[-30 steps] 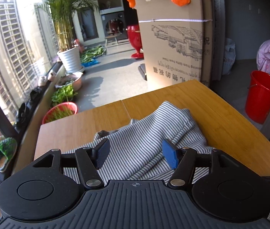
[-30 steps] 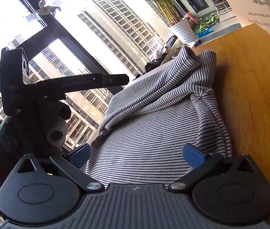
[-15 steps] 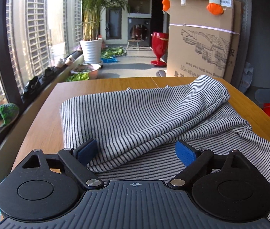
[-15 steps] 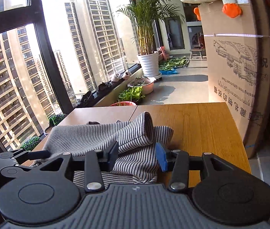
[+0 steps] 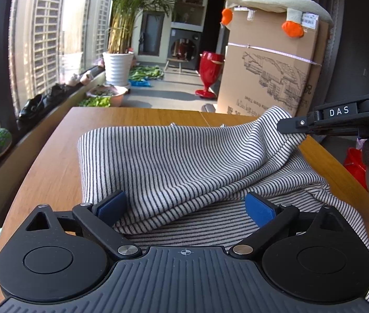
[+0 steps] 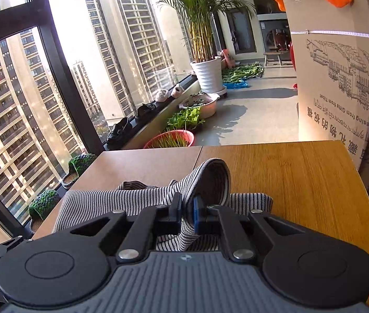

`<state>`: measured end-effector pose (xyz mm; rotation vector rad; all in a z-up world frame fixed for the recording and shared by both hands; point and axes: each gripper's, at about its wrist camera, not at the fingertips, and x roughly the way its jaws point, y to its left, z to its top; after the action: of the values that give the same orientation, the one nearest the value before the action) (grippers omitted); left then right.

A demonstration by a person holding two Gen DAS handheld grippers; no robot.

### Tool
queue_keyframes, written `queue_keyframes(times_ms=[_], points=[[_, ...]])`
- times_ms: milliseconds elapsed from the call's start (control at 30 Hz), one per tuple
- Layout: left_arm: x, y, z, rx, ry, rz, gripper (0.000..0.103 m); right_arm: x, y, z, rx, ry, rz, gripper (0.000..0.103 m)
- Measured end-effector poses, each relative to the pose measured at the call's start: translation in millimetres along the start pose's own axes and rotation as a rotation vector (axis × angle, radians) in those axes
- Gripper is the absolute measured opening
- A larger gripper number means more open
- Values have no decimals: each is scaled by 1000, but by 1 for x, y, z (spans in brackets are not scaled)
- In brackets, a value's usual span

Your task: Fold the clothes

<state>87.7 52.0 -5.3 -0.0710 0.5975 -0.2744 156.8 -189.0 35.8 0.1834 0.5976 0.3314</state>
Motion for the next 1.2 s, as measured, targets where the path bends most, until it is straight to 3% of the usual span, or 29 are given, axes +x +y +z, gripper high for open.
queue_keyframes(times_ms=[100, 233, 400, 467, 500, 600, 667, 800, 900, 1000, 1067, 1133, 1200], points=[[2, 3, 2, -19, 5, -24, 102, -21, -16, -6, 25, 5, -10, 8], [4, -2, 4, 9, 9, -42, 102, -13, -35, -44, 60, 149, -55, 8], [-12, -12, 13, 48, -28, -87, 102, -27, -24, -32, -9, 59, -110, 9], [-10, -16, 18, 24, -38, -107, 103, -38, -6, -18, -80, -33, -110, 12], [-7, -20, 20, 14, -42, -109, 103, -38, -2, -11, -70, -49, -67, 12], [20, -33, 18, 6, 2, -59, 103, -12, 3, -4, 7, 25, 38, 14], [38, -39, 13, 13, 57, -24, 103, 13, 1, -12, 20, 109, 23, 22], [39, -52, 5, 82, 54, 28, 103, 38, -15, -27, 89, 178, -1, 21], [40, -66, 0, 146, 79, 104, 103, 39, -6, -25, 80, 166, 1, 33], [42, -80, -3, 220, 80, 168, 103, 33, 2, -29, 94, 96, -11, 40], [42, -80, -3, 218, 81, 167, 103, 25, 2, -31, 141, 36, 4, 62], [44, -77, -2, 204, 86, 155, 103, 18, 1, -34, 205, -11, 25, 70], [45, -71, 0, 168, 96, 128, 103, 17, 6, -41, 197, -21, 26, 70]])
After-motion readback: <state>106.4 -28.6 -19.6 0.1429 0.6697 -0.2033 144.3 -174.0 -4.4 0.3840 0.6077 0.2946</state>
